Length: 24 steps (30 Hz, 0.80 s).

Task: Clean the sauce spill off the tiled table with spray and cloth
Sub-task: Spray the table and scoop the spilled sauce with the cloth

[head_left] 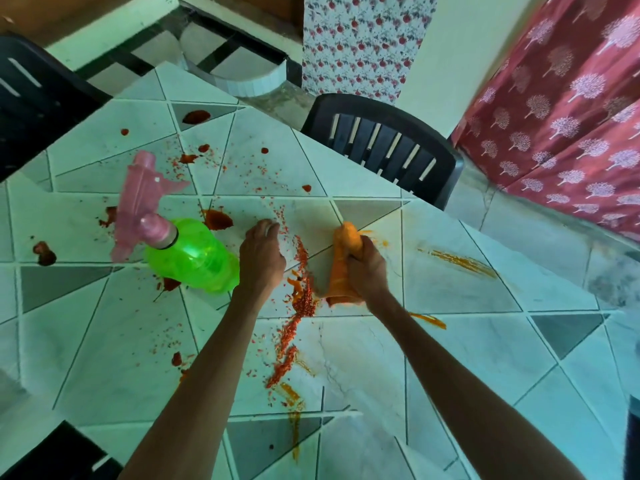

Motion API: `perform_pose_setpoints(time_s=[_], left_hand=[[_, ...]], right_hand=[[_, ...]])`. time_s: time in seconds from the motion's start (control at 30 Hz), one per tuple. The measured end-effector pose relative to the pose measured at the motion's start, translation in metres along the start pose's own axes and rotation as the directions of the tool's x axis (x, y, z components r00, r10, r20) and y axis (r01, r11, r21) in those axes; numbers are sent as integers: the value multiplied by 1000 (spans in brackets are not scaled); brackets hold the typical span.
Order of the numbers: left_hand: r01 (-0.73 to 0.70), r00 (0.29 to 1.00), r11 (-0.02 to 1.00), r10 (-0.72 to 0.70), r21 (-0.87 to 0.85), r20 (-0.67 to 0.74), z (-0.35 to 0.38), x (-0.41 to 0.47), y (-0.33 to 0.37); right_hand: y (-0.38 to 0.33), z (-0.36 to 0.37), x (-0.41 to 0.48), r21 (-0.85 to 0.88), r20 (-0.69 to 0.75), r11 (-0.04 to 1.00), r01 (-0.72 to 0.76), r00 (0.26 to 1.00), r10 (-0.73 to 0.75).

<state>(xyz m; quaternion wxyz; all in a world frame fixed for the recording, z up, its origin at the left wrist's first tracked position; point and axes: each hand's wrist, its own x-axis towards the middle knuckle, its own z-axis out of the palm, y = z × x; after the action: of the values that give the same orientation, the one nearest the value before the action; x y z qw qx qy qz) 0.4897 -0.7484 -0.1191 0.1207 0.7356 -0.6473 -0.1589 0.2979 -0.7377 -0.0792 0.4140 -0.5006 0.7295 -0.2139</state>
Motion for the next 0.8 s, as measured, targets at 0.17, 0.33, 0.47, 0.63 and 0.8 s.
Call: perform_pose_setpoints(time_s=[0.17,0.33,0.47,0.63,0.8], left_hand=[[18,1000,998,-18,-57,5,-2,2,0],[58,998,996,-58,-73,4,1,0,4],[51,999,997,-51,-52,5,0,-2,2],[44,999,999,-44,-30,2,-1,-2,1],[38,999,999,-38,-25,14,-6,-3,2]], right_hand=[[-54,46,18,65,102,996,57,993,-64],[-66,33,24,150,202,988,30,978,-60],[-31,-13,18,238,111,971,24,993,-51],[20,-69,18,379,-7,922,-80,996,89],[20,-63,54,241,-63,963,-123,988,142]])
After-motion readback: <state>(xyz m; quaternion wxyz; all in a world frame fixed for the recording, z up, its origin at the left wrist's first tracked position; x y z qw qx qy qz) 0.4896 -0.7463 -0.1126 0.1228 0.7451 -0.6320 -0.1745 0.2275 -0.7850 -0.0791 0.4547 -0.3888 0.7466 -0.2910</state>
